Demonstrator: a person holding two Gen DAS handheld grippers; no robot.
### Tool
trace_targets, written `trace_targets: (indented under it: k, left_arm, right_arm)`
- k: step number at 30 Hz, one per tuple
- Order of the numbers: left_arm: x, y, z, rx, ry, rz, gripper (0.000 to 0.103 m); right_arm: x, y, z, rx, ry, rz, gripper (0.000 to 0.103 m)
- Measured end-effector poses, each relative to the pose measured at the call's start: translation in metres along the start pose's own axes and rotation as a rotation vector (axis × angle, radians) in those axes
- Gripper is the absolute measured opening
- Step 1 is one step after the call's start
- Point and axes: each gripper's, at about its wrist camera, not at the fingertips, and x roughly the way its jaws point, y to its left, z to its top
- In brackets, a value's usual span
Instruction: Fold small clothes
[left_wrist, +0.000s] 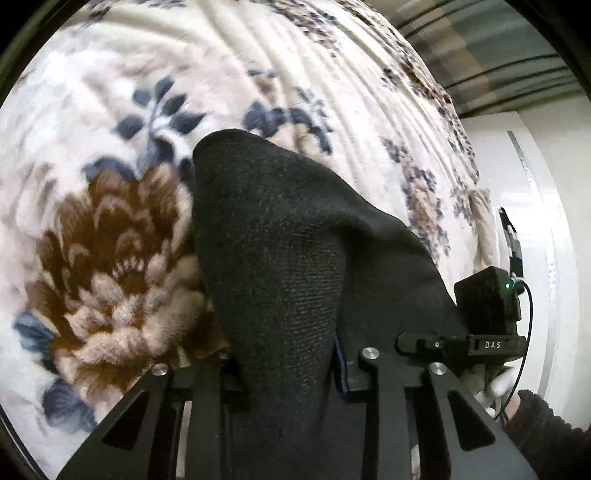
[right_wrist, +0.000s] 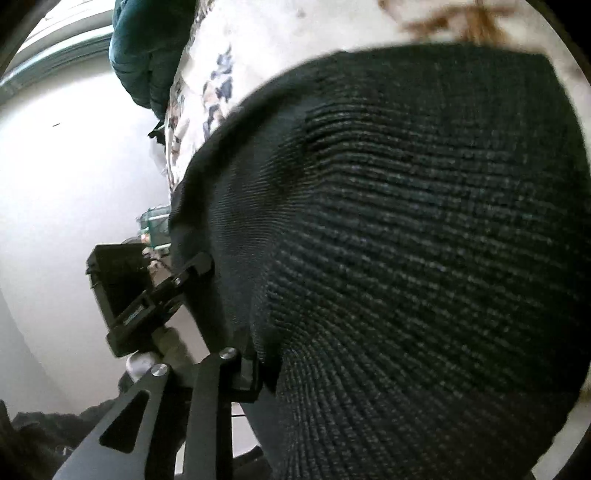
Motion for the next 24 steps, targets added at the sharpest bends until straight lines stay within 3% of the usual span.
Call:
trace_targets:
  k: [5,10,14,20,24]
  left_arm:
    - [-0.019,-0.026,0.046,0.048,0.008,-0.018,0.025]
    - [-0.015,-0.057,0.117,0.119,-0.005,-0.021,0.025]
    - [-0.002,-0.084,0.189,0.200,-0.019,-0.022,0.025]
    - [0.052,-0.101,0.309,0.286,-0.011,0.001,0.026]
    - [0.091,-0.097,0.358,0.294,0.007,0.041,0.026]
  right_arm:
    - [-0.032,0.030,0.003,0.009,-0.070,0.018,0.022]
    - [-0.069,0.061,0.041,0.019,-0.167,0.030,0.022]
    - [-0.099,0.078,0.098,0.019,-0.253,0.034,0.022]
    - [-0.135,0.074,0.204,0.048,-0.346,0.037,0.022]
    - [-0.140,0.064,0.272,0.059,-0.357,0.006,0.022]
